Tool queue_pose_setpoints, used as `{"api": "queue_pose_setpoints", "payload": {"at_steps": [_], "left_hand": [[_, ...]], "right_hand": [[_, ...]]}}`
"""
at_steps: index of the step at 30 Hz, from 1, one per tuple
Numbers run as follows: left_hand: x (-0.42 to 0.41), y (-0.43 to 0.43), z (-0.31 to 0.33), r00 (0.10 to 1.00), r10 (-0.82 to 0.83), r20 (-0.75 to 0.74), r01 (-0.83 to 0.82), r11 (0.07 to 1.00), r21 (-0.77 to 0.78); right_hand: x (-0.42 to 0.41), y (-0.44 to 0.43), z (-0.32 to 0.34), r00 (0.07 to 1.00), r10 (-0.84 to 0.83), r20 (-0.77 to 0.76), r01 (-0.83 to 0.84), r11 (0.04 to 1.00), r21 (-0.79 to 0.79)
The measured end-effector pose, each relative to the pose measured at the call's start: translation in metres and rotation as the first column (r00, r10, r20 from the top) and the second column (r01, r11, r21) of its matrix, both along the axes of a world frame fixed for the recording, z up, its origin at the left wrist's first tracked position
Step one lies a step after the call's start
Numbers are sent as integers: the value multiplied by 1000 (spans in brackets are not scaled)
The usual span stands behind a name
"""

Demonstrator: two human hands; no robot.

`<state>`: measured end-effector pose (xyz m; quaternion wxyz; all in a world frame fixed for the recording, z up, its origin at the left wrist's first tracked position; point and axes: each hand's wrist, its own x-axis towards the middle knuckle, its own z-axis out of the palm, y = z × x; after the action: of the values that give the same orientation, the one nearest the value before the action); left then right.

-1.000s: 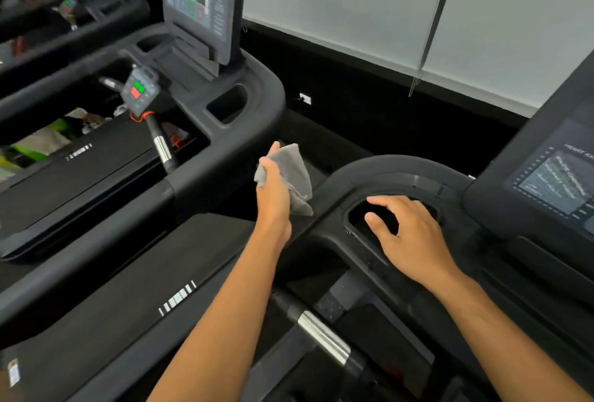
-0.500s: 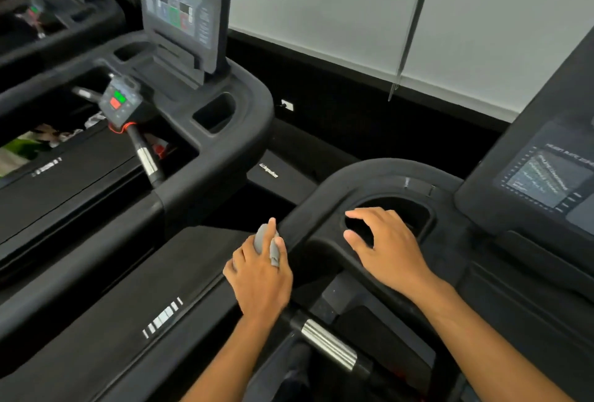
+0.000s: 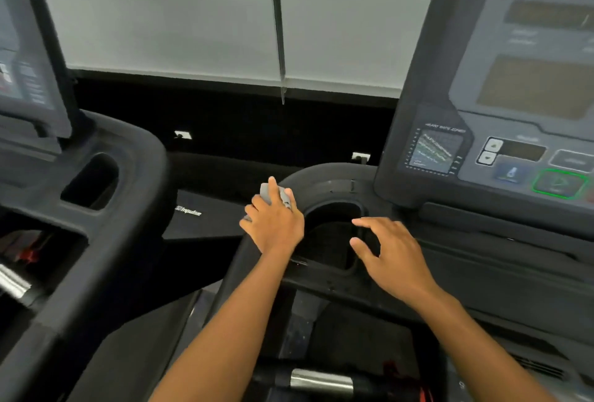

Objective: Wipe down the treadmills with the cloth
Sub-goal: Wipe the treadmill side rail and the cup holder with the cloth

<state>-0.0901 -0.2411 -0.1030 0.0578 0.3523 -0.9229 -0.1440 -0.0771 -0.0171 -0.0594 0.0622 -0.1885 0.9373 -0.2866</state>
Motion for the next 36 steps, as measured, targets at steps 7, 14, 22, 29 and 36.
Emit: {"api": "queue_pose_setpoints", "payload": {"at_steps": [7, 14, 22, 29, 36], "left_hand": [[-68, 16, 2, 973, -232, -12, 232, 972, -29], [-92, 54, -5, 889, -458, 17, 458, 885, -84], [-73, 120, -5, 808, -589, -14, 587, 807, -65], [-46, 140, -20, 733, -679, -38, 676, 734, -70], [25, 158, -13, 728, -672, -135, 677, 736, -15]], "right_hand": [[10, 20, -1, 992, -128, 4, 128, 992, 1], [4, 33, 2, 984, -174, -25, 173, 984, -38], [10, 57, -3, 990, -138, -9, 138, 989, -46], [20, 85, -2, 995, -102, -5, 101, 993, -59], [36, 104, 3, 999, -37, -11, 35, 992, -117]]}}
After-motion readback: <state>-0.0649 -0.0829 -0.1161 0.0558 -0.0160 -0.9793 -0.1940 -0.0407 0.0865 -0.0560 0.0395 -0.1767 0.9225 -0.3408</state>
